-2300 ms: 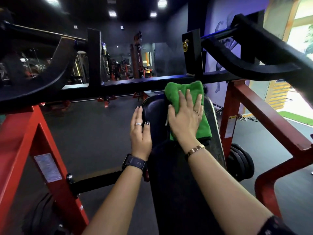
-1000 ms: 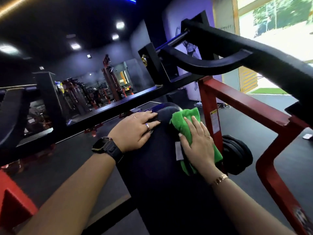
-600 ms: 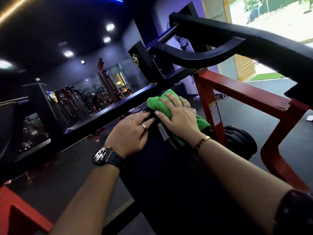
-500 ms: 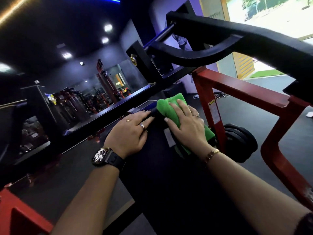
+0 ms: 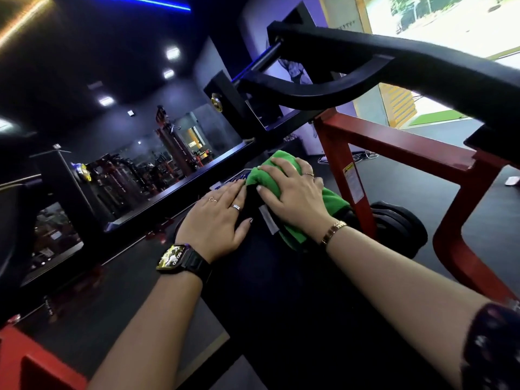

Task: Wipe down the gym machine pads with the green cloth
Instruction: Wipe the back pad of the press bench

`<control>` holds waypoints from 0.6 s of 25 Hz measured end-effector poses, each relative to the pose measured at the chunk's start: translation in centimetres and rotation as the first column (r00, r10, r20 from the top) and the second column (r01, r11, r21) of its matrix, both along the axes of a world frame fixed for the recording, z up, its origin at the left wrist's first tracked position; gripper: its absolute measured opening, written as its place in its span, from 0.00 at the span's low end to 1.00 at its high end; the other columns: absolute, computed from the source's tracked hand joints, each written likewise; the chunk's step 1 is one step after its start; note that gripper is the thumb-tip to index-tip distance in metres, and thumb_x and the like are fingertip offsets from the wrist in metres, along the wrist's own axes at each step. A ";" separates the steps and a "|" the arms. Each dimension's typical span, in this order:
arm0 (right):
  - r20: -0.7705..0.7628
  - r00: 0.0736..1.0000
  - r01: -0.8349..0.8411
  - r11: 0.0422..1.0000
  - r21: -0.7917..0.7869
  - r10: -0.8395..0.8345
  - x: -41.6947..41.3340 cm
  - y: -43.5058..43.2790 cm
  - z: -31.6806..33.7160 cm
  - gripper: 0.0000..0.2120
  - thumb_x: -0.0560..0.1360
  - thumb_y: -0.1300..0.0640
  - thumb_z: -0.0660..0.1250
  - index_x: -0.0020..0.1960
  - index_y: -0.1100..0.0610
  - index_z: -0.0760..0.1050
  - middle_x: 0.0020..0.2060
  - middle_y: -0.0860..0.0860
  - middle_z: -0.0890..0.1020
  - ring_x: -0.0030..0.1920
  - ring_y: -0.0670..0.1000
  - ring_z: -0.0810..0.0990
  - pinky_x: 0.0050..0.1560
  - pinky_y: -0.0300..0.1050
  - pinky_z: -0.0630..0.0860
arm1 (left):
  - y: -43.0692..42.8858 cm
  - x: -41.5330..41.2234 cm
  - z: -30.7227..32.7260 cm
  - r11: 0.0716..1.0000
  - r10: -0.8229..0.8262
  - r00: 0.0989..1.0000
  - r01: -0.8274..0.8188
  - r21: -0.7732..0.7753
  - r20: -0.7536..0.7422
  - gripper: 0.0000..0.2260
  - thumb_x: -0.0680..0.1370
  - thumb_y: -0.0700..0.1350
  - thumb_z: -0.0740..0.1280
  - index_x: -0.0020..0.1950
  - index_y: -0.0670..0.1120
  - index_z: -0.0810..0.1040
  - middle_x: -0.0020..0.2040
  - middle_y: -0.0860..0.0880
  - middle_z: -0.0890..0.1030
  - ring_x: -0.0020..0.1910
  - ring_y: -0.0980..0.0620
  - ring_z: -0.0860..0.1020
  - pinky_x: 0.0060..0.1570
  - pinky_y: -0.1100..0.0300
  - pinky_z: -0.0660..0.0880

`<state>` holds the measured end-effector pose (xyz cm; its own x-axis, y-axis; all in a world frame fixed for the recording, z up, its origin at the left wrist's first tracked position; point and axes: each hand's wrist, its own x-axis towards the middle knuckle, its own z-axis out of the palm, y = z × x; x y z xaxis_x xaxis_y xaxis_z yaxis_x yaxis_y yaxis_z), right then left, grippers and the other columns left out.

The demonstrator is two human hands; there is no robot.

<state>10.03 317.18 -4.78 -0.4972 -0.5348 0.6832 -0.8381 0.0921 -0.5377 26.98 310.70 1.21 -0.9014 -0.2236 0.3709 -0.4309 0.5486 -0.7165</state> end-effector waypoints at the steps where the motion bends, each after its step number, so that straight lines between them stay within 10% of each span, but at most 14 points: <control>1: -0.003 1.000 0.023 1.000 -0.017 -0.023 0.0 0.4 -1.2 0.25 0.74 0.33 0.52 0.69 0.36 0.60 0.72 0.41 0.62 0.72 0.58 0.56 0.60 0.63 0.66 | -0.1 0.1 0.0 1.000 -0.010 1.000 0.010 0.007 -0.003 0.29 0.76 0.58 0.51 0.72 0.42 0.65 0.71 0.43 0.68 0.68 0.46 0.69 0.67 0.51 0.66; 7: 0.053 0.986 0.153 0.987 0.045 -0.155 2.4 5.7 -11.9 0.31 0.72 0.33 0.51 0.73 0.40 0.53 0.76 0.44 0.56 0.75 0.59 0.54 0.62 0.60 0.64 | 0.3 0.0 0.1 0.999 -0.012 1.000 0.012 0.035 -0.011 0.30 0.76 0.59 0.48 0.75 0.46 0.60 0.74 0.46 0.63 0.71 0.47 0.65 0.69 0.51 0.65; 15: -0.116 0.993 0.014 1.000 0.022 -0.012 -0.1 1.9 -4.2 0.31 0.71 0.33 0.52 0.72 0.39 0.58 0.75 0.44 0.59 0.75 0.57 0.51 0.67 0.60 0.61 | 0.4 0.0 0.2 0.999 -0.003 1.000 0.003 0.039 -0.001 0.30 0.76 0.58 0.48 0.74 0.45 0.62 0.73 0.45 0.65 0.70 0.46 0.67 0.68 0.51 0.65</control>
